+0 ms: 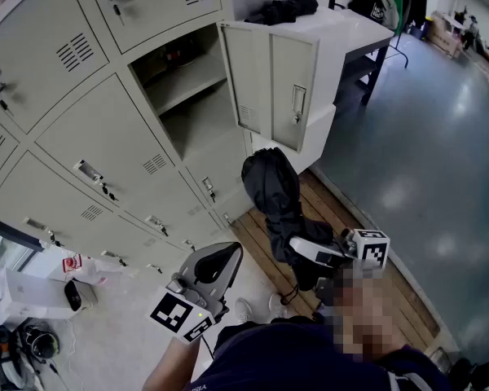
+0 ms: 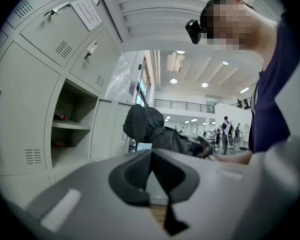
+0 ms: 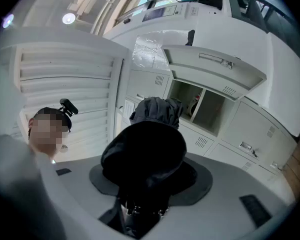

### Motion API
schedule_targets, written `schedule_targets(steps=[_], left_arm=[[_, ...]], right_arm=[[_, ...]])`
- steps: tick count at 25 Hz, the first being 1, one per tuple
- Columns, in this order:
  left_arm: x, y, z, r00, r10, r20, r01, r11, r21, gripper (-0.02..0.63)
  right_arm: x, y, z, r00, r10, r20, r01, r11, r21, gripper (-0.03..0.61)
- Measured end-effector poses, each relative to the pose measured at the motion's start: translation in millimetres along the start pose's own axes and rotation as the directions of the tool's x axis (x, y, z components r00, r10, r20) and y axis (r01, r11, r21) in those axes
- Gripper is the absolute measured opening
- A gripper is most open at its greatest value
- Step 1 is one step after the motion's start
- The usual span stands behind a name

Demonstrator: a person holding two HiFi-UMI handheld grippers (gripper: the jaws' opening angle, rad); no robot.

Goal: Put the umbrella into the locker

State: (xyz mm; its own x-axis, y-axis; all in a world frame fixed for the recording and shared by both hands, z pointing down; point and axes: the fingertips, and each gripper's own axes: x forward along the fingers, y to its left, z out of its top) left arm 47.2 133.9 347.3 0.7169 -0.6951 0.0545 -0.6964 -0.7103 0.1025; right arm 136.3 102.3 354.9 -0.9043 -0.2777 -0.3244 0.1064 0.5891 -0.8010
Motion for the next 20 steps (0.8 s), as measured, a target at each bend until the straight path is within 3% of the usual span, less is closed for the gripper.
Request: schedule_targets(steps=[20], left_arm=[[16.4,-27.3,1.4,0.999,0.033,0.002,-0.033,0.999,0.029,0.003]], right_arm=[[-22.3,4.7,11.2,0.999,-0.002,-0.033,0.001,0.999,-0.041,0.210]])
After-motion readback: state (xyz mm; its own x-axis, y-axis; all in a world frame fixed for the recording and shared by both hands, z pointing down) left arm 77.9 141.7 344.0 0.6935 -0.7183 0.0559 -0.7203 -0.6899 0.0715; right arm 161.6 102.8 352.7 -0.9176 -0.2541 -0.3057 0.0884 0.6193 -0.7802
